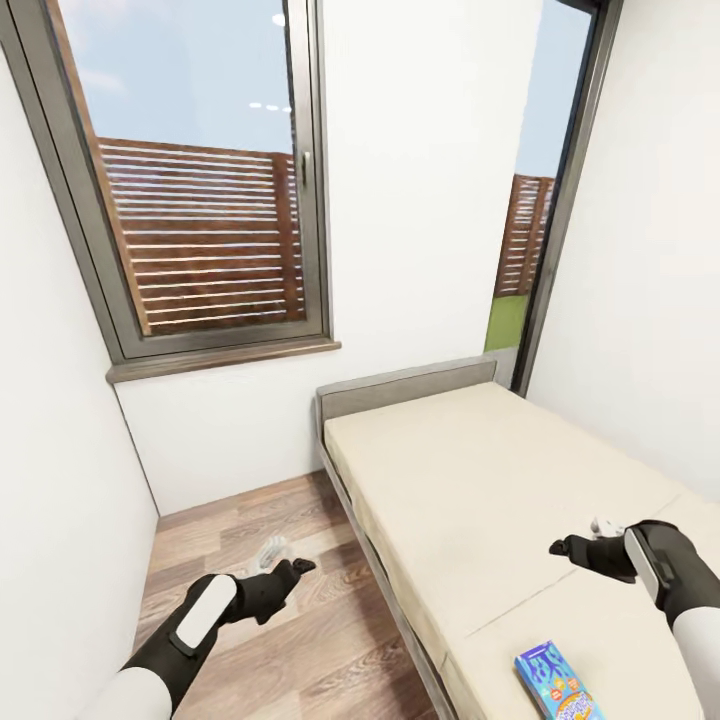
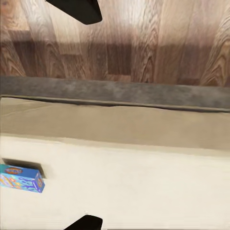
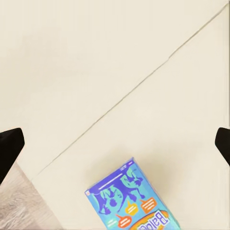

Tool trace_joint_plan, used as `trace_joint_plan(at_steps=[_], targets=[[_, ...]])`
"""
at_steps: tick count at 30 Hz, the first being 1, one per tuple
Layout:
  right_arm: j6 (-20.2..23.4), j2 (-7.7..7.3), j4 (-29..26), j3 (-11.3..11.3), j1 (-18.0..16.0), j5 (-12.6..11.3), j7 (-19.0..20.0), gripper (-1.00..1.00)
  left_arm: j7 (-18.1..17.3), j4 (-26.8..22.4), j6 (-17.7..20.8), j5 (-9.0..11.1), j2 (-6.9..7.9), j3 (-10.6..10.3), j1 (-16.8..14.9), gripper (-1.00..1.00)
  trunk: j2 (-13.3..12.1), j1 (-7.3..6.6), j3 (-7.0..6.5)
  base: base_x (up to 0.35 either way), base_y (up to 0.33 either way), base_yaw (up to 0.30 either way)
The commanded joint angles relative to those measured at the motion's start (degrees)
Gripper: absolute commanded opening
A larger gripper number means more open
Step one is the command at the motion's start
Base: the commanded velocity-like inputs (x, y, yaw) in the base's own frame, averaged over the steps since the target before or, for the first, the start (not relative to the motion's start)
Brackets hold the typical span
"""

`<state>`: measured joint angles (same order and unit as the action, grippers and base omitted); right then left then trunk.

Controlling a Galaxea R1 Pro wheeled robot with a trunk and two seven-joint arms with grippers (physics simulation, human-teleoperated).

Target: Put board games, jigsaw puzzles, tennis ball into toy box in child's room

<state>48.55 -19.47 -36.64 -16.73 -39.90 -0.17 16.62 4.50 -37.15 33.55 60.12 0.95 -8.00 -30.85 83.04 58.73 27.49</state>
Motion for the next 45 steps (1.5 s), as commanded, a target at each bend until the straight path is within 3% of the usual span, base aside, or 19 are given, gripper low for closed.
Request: trace_joint_plan(at_steps=[1,3,6,8,12,15,21,27,29,33,45], targets=[[0.02,-0.07,0.32,-0.14,-0.19,-0.01,0.15,1.00,0.50,-0.11,0.06,0.71,0.06,-0.15,-0.02,1.00,0.04,0.00,0.07,0.000,0.000,-0.002],[-0.48,-0.22,0.98,-0.10,-0.48,-0.05,0.23,1.00,0.58,-0.09,0.08,0.83,0.04,0.10,-0.01,1.00,0.44,0.22,0.25,0.000,0.000,-0.001],[-0.82,-0.39,1.12,-0.07,-0.67,0.00,0.31,1.00,3.39,0.86,-0.26,0.01,-0.23,0.14,-0.08,1.00,1.64,0.88,0.78,0.000,0.000,0.000],[0.09,-0.46,1.51,-0.02,-0.82,-0.01,0.32,1.00,9.09,2.18,-2.46,-3.56,-1.82,0.21,-0.18,1.00,2.44,1.32,1.14,0.000,0.000,0.000],[0.26,-0.49,6.03,-0.05,-2.01,0.06,-0.58,1.00,10.43,3.14,-3.39,-4.63,-2.54,0.23,-0.40,1.00,4.05,2.19,1.86,0.000,0.000,0.000],[0.02,-0.26,12.61,-0.06,-3.57,0.12,-3.31,1.00,11.80,3.38,-3.46,-4.79,-2.99,0.26,-0.55,1.00,5.25,2.85,2.40,0.000,0.000,0.000],[0.08,-0.56,15.86,-0.16,-4.32,-0.48,-4.64,1.00,13.54,3.48,-3.29,-4.90,-4.48,0.14,-0.68,1.00,7.66,4.17,3.48,0.000,0.000,0.000],[0.17,-0.40,16.29,-0.17,-4.28,-0.76,-4.47,1.00,14.00,3.49,-2.94,-4.84,-4.77,0.14,-0.76,1.00,10.06,5.49,4.55,0.000,0.000,0.000],[-0.01,-0.36,16.31,-0.12,-4.23,-0.61,-2.13,1.00,15.18,3.28,-2.66,-4.78,-4.82,0.17,-1.06,1.00,10.87,5.93,4.91,0.000,0.000,0.000],[-0.06,-0.38,16.21,-0.14,-4.22,-0.45,-1.25,1.00,16.50,3.17,-1.99,-4.77,-5.40,0.17,-1.43,1.00,12.47,6.81,5.63,0.000,0.000,0.000],[0.12,-0.39,15.93,-0.15,-4.22,-0.48,-1.06,1.00,16.97,3.13,-0.46,-4.78,-6.10,0.11,-1.58,1.00,17.28,9.44,7.79,0.000,0.000,0.000]])
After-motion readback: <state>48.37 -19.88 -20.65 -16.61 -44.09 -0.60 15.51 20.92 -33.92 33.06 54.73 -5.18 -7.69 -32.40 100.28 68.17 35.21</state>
